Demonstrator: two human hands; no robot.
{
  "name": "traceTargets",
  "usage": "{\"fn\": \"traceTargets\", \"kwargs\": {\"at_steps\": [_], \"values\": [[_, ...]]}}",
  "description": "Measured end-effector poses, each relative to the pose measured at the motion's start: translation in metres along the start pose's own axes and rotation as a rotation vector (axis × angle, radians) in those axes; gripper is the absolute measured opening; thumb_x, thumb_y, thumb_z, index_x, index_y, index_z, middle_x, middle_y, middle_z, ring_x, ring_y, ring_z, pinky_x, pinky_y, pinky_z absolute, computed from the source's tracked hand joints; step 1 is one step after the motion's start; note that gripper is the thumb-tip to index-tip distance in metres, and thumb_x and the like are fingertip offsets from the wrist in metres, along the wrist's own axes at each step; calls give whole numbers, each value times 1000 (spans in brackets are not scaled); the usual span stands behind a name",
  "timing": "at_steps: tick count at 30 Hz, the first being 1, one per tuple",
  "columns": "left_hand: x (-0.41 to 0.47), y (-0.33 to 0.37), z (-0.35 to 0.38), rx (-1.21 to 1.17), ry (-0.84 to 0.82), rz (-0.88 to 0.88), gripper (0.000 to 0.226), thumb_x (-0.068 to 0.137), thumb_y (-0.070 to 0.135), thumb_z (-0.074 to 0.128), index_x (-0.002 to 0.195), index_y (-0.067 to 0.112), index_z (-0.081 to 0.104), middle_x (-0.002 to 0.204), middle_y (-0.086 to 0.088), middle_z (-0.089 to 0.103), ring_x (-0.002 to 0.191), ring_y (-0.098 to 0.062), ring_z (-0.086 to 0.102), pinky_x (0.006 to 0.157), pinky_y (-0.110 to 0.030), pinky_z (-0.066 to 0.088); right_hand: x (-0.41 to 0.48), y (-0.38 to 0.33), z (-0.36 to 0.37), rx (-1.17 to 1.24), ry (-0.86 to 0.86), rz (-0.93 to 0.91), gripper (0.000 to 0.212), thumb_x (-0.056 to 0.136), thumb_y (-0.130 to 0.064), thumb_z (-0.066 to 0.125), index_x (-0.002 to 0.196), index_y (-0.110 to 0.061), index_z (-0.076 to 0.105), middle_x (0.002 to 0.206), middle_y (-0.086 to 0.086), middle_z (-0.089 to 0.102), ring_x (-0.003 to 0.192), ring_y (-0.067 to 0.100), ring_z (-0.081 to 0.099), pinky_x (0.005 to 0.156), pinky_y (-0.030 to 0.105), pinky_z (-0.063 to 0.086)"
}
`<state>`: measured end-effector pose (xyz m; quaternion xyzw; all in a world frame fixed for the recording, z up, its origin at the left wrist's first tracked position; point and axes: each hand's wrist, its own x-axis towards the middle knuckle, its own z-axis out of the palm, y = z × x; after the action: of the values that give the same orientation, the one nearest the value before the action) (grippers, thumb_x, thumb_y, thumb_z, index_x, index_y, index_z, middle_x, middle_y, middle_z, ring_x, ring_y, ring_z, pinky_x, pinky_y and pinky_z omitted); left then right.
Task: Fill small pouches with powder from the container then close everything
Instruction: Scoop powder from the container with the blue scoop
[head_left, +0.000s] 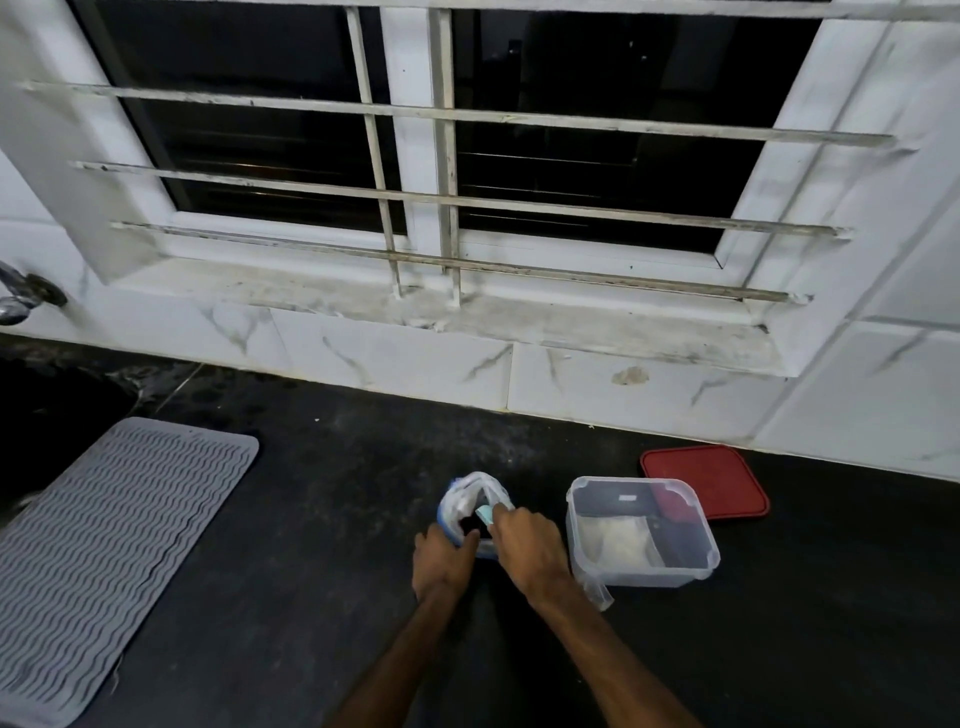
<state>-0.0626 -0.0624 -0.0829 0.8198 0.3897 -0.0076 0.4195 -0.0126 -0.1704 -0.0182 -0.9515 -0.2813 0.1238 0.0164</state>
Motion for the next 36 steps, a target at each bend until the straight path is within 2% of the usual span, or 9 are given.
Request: {"fn": "traceTargets", "kwargs": {"at_steps": [4, 8, 11, 13, 18, 22, 28, 33, 36], "values": [[8, -3, 2, -100, -41, -25, 34, 88, 26, 62, 115, 6, 60, 115, -14, 64, 108, -28, 61, 87, -33, 49, 8, 2, 10, -19, -17, 60, 23, 100, -12, 43, 121, -11, 53, 116, 11, 66, 105, 30, 65, 83, 40, 52], [9, -3, 1, -334, -47, 0, 31, 90, 22, 64, 117, 7, 60, 112, -7, 66, 104, -22, 62, 87, -33, 50, 12, 3, 21, 163, 22, 220, 24, 97, -21, 48, 117, -13, 59, 113, 11, 66, 105, 30, 65, 82, 38, 51], [12, -4, 0, -460, -118, 36, 22, 89, 14, 65, 111, 13, 62, 104, -2, 66, 96, -18, 63, 78, -27, 50, 15, 4, 28, 343, 96, 313, 20, 93, -28, 52, 101, -16, 67, 102, 7, 70, 96, 26, 67, 77, 36, 51], [17, -8, 0, -524, -184, 35, 17, 85, 16, 67, 101, 15, 67, 97, -4, 72, 93, -24, 68, 77, -35, 57, 18, 8, 31, 489, 112, 377, 17, 89, -30, 58, 86, -17, 68, 91, 4, 71, 88, 23, 68, 71, 33, 50], [25, -3, -6, -584, -286, 83, 5, 92, 19, 65, 94, 17, 69, 86, -5, 75, 83, -21, 72, 67, -32, 58, 27, 17, 30, 679, 63, 475, 27, 85, -30, 67, 62, -20, 56, 69, -2, 62, 72, 20, 66, 61, 32, 50], [29, 1, -7, -611, -308, 1, 13, 94, 12, 61, 85, 10, 69, 79, -10, 72, 76, -23, 69, 71, -39, 57, 27, 8, 28, 587, 4, 455, 21, 90, -34, 61, 78, -17, 68, 81, 1, 69, 77, 17, 65, 60, 28, 45], [32, 0, -12, -493, -273, 14, 14, 96, 20, 58, 86, 16, 66, 77, -5, 68, 67, -13, 63, 51, -19, 48, 28, 8, 30, 637, -36, 464, 21, 89, -30, 60, 84, -15, 75, 84, -1, 72, 77, 16, 66, 62, 28, 48], [32, 0, -12, -498, -187, -14, 12, 93, 26, 63, 97, 15, 66, 89, -11, 73, 83, -27, 70, 61, -34, 55, 32, 15, 24, 786, -111, 482, 14, 75, -26, 69, 80, -18, 79, 77, 1, 74, 74, 18, 69, 69, 33, 56], [36, -4, -14, -473, -116, -26, 11, 89, 21, 67, 96, 12, 65, 91, -13, 71, 88, -32, 69, 71, -43, 56, 32, 20, 18, 816, -130, 460, 16, 69, -26, 73, 55, -18, 71, 54, -1, 65, 53, 15, 62, 59, 30, 51]]}}
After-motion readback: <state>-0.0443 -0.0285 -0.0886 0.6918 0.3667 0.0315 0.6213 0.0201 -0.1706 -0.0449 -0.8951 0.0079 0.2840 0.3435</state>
